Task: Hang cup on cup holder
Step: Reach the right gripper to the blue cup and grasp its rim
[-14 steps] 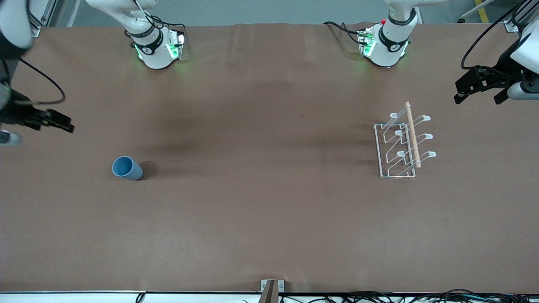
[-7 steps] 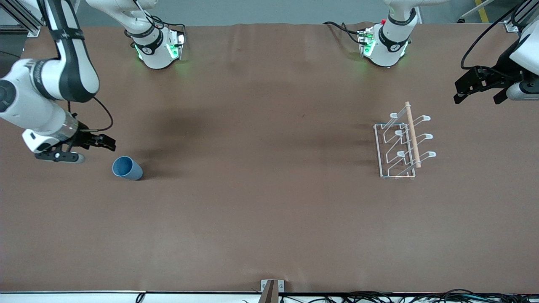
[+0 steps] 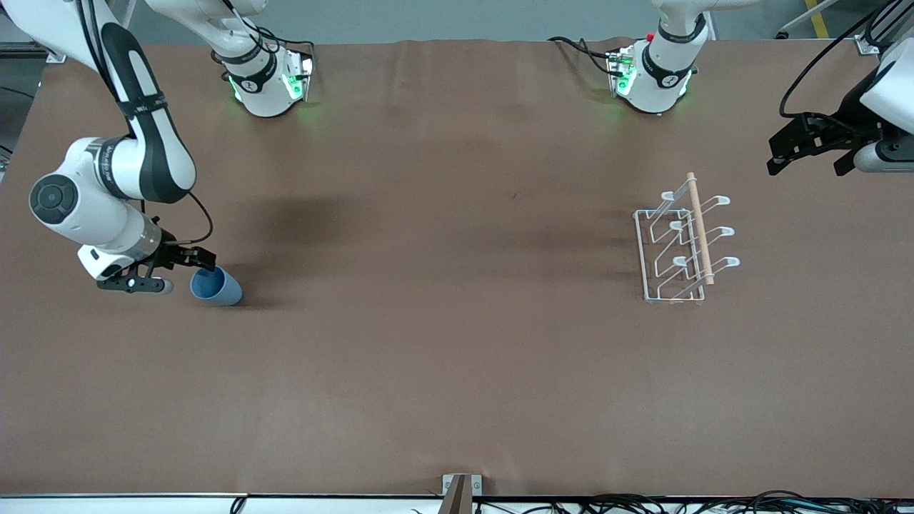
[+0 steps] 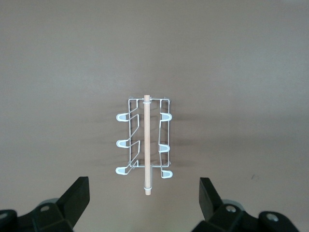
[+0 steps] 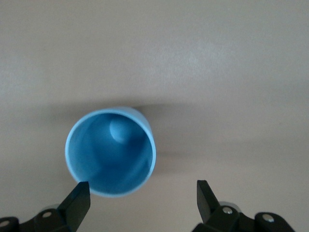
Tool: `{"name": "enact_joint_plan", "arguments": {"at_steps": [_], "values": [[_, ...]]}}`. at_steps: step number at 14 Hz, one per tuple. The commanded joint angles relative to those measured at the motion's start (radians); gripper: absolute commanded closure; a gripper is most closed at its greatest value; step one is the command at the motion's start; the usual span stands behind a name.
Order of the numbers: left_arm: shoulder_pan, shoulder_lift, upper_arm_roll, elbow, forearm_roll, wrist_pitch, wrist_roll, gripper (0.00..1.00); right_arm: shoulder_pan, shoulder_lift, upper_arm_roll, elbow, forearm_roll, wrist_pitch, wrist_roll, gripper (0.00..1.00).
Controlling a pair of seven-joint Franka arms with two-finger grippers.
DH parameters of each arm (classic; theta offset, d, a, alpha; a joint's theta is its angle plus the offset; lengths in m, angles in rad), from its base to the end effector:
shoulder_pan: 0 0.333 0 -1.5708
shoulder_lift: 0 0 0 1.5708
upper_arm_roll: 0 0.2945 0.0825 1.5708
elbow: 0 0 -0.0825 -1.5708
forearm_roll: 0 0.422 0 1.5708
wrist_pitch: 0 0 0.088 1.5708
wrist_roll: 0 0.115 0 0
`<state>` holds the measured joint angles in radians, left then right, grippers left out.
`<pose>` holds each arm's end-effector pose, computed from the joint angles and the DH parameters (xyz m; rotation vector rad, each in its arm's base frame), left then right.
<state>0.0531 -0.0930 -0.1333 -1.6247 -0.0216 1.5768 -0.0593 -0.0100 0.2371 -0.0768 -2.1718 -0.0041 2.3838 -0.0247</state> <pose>0.5643 -0.0511 0.6214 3.1284 -0.0328 0.0681 0.5759 -0.0509 0.2246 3.1206 -0.0892 -0.0399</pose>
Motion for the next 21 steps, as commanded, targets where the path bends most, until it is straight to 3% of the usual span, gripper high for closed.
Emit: {"name": "enact_joint_plan", "arguments": {"at_steps": [1, 5, 6, 8, 9, 14, 16, 21], "values": [[0.004, 0.015, -0.002, 0.029, -0.009, -0.02, 0.018, 0.0, -0.011, 0.063, 0.003, 0.055, 0.013, 0.006, -0.012, 0.03], [0.004, 0.015, -0.002, 0.029, -0.009, -0.02, 0.018, 0.0, -0.011, 0.122, 0.003, 0.09, 0.055, 0.032, -0.017, 0.06], [0.004, 0.015, -0.002, 0.028, -0.009, -0.02, 0.018, 0.0, -0.01, 0.139, 0.003, 0.092, 0.055, 0.049, -0.017, 0.13], [0.004, 0.015, -0.002, 0.028, -0.009, -0.02, 0.018, 0.0, -0.01, 0.139, 0.003, 0.092, 0.055, 0.054, -0.018, 0.81], [0.004, 0.015, -0.002, 0.028, -0.009, -0.02, 0.018, 0.0, -0.008, 0.139, 0.005, 0.092, 0.055, 0.049, -0.015, 0.92], [0.004, 0.015, -0.002, 0.026, -0.009, -0.021, 0.018, 0.0, -0.005, 0.119, 0.005, 0.084, 0.058, 0.011, -0.014, 0.95], [0.004, 0.015, -0.002, 0.026, -0.009, -0.026, 0.018, 0.0, 0.007, 0.04, 0.023, 0.092, 0.081, -0.148, -0.014, 0.97], [0.002, 0.015, -0.002, 0.026, -0.009, -0.027, 0.018, 0.0, 0.122, -0.123, 0.068, 0.09, 0.228, -0.264, -0.015, 0.99]]}}
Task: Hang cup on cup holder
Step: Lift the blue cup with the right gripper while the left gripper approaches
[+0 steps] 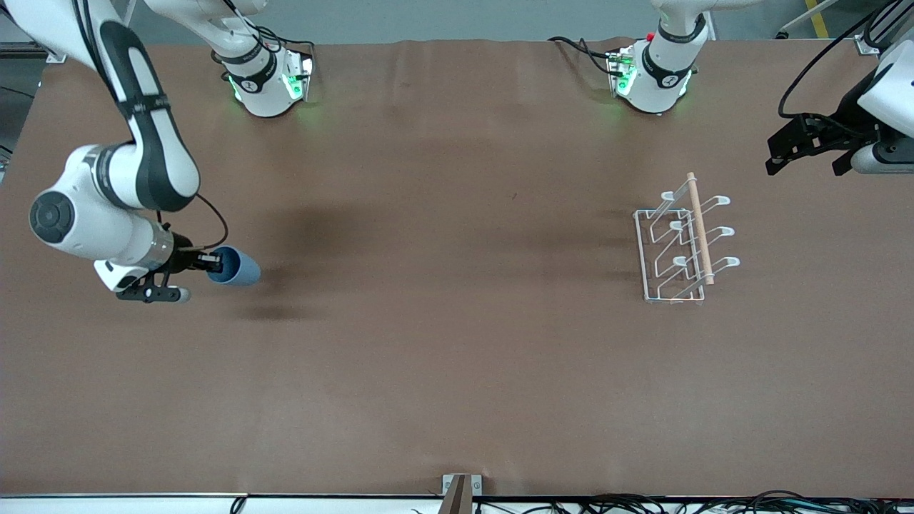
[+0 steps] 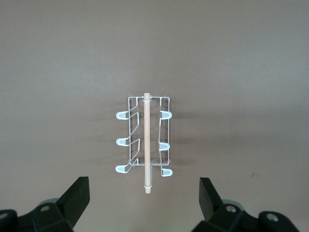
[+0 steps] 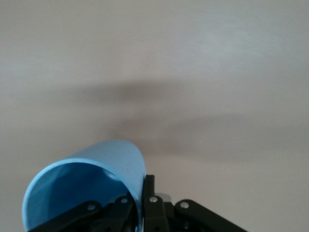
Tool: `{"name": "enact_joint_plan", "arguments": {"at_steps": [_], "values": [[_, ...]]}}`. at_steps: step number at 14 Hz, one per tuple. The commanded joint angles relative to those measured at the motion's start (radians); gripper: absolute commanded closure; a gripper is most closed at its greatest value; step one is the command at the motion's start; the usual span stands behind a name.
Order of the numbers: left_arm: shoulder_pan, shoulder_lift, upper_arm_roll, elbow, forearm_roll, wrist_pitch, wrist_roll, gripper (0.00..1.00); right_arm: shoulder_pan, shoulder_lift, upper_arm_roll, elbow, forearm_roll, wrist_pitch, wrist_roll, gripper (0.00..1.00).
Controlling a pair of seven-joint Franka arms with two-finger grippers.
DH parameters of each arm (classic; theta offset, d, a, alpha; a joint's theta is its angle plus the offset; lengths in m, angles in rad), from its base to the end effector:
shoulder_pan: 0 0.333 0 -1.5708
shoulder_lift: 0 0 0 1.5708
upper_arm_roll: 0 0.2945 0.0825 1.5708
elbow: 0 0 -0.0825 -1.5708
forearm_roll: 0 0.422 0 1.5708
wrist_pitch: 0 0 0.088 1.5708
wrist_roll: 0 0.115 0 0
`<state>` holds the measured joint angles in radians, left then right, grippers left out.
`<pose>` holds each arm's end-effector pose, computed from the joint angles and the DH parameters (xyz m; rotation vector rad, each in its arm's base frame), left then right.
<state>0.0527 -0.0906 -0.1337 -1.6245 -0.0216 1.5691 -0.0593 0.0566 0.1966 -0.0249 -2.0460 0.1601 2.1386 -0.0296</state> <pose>0.5641 -0.0514 0.6195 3.1291 -0.0341 0.0526 0.5955 0.0269 0.2846 -3.0119 0.0478 0.1564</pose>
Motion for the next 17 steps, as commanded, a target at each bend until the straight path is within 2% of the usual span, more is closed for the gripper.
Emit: {"name": "enact_joint_plan", "arguments": {"at_steps": [1, 5, 7, 12, 15, 17], "values": [[0.002, 0.012, -0.001, 0.025, -0.009, -0.024, 0.018, 0.0, 0.109, -0.103, 0.016, -0.034, 0.14, -0.02, -0.01, 0.99], [-0.011, 0.014, -0.013, 0.026, -0.009, -0.037, 0.018, 0.0, 0.276, -0.091, 0.016, 0.073, 0.477, -0.011, -0.013, 0.99], [-0.025, 0.032, -0.059, 0.026, -0.011, -0.037, 0.016, 0.0, 0.325, -0.069, 0.016, 0.116, 0.608, -0.013, -0.013, 1.0], [-0.111, 0.092, -0.194, 0.037, -0.032, -0.026, 0.018, 0.0, 0.397, -0.052, 0.014, 0.13, 0.838, -0.014, -0.064, 1.0], [-0.186, 0.179, -0.26, 0.142, -0.047, -0.024, 0.016, 0.0, 0.396, -0.02, 0.016, 0.13, 0.945, -0.031, -0.185, 1.0], [-0.246, 0.236, -0.291, 0.201, -0.044, -0.011, 0.016, 0.0, 0.388, 0.007, 0.014, 0.132, 1.048, -0.109, -0.281, 1.0]]}}
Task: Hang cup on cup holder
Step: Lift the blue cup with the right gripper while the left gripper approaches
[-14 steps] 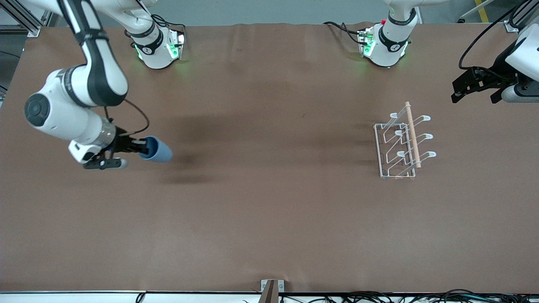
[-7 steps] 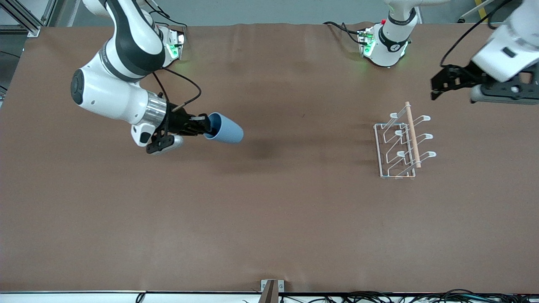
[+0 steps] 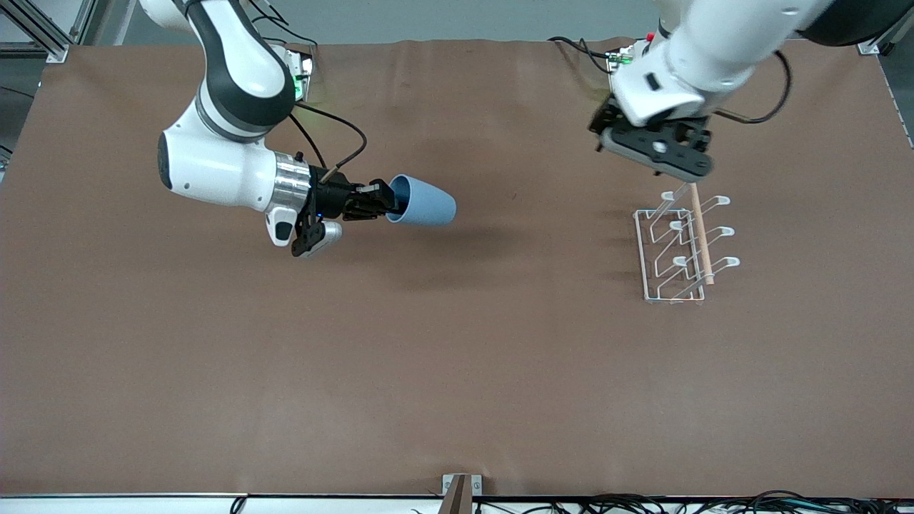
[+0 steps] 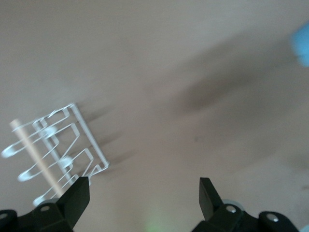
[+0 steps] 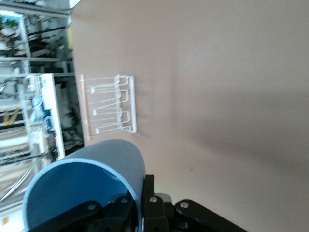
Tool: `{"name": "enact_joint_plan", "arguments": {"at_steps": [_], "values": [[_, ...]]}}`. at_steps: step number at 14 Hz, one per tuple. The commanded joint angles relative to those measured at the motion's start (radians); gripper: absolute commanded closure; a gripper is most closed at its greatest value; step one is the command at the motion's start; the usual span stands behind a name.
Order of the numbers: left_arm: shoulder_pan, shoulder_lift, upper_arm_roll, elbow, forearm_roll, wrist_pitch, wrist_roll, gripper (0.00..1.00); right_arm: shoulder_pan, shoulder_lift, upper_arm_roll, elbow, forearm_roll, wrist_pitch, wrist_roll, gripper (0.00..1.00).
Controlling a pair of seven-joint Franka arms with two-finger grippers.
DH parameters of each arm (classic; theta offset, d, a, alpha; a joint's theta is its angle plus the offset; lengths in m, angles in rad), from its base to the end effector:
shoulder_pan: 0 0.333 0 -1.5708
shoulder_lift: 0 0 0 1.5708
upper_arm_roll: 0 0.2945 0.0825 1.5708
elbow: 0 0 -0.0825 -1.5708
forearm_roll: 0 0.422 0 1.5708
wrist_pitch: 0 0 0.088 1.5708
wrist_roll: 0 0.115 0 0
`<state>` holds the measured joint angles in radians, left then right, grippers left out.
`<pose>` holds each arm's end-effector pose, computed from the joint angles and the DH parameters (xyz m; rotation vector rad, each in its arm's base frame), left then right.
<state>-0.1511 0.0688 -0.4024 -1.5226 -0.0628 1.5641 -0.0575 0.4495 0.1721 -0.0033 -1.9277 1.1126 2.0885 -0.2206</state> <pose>0.5186 -0.3205 0.5812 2.9683 -0.7503 -0.0732 0.5557 0.3220 0.3784 -2.1943 -0.0706 0.1386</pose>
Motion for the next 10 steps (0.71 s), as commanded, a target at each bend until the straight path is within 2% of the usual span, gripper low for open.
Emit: {"name": "enact_joint_plan", "arguments": {"at_steps": [1, 2, 6, 10], "values": [[-0.082, 0.104, -0.024, 0.117, -0.002, 0.017, 0.015, 0.0, -0.008, 0.059, -0.007, 0.025, 0.158, -0.098, -0.109, 1.0], [-0.109, 0.12, -0.024, 0.119, -0.002, 0.046, 0.016, 0.0, -0.014, 0.087, -0.009, 0.045, 0.205, -0.149, -0.111, 1.0], [-0.188, 0.163, -0.026, 0.117, -0.009, 0.119, 0.074, 0.0, -0.087, 0.185, -0.009, 0.142, 0.219, -0.356, -0.111, 0.98], [-0.196, 0.181, -0.044, 0.117, -0.057, 0.167, 0.142, 0.0, -0.103, 0.196, -0.009, 0.142, 0.255, -0.37, -0.108, 0.98]]}}
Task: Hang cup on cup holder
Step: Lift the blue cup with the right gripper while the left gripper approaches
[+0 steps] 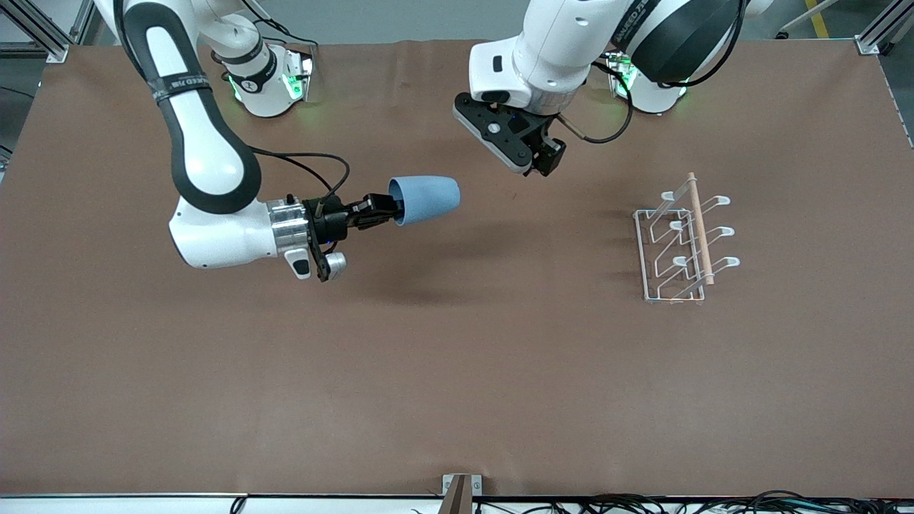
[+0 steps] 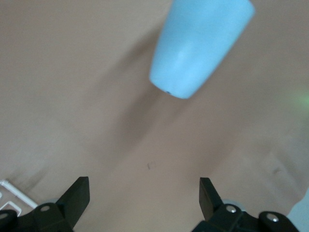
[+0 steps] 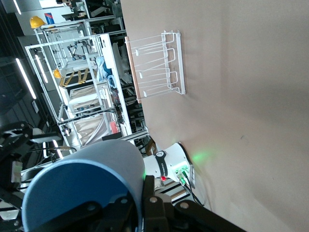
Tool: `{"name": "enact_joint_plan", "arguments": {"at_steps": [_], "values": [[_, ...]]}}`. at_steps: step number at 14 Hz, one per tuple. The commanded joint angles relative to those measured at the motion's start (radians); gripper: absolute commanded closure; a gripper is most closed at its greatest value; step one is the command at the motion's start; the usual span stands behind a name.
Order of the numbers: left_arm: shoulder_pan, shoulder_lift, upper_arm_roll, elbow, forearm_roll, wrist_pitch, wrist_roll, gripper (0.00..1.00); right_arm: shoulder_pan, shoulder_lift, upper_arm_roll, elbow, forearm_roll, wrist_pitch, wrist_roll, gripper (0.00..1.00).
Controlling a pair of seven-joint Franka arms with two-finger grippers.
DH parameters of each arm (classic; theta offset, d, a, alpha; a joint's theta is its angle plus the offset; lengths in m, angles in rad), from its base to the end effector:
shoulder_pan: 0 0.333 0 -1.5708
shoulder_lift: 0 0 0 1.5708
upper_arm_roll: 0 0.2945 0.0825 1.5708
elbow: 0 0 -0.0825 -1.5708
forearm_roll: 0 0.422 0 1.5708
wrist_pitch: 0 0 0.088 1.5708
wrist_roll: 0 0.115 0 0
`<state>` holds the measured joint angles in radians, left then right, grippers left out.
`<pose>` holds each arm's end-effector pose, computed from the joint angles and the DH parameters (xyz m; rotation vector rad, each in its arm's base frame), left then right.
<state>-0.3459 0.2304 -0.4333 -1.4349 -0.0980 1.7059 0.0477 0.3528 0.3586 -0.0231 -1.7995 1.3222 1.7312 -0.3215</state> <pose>0.4843 -0.4542 0.5461 2.7050 -1.1494 -0.0169 0.5849 0.3031 0.3352 -1.8913 -0.0823 0.3971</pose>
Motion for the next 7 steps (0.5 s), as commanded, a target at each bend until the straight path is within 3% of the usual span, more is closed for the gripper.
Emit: {"name": "enact_joint_plan", "arguments": {"at_steps": [1, 7], "values": [[-0.004, 0.021, -0.018, 0.03, -0.022, 0.058, 0.046, 0.0, -0.006, 0.014, 0.011, 0.014, 0.055, -0.013, -0.008, 0.98], [-0.042, 0.085, -0.019, 0.03, -0.017, 0.26, 0.082, 0.0, -0.005, 0.026, 0.009, 0.015, 0.055, -0.009, -0.019, 0.95]]}}
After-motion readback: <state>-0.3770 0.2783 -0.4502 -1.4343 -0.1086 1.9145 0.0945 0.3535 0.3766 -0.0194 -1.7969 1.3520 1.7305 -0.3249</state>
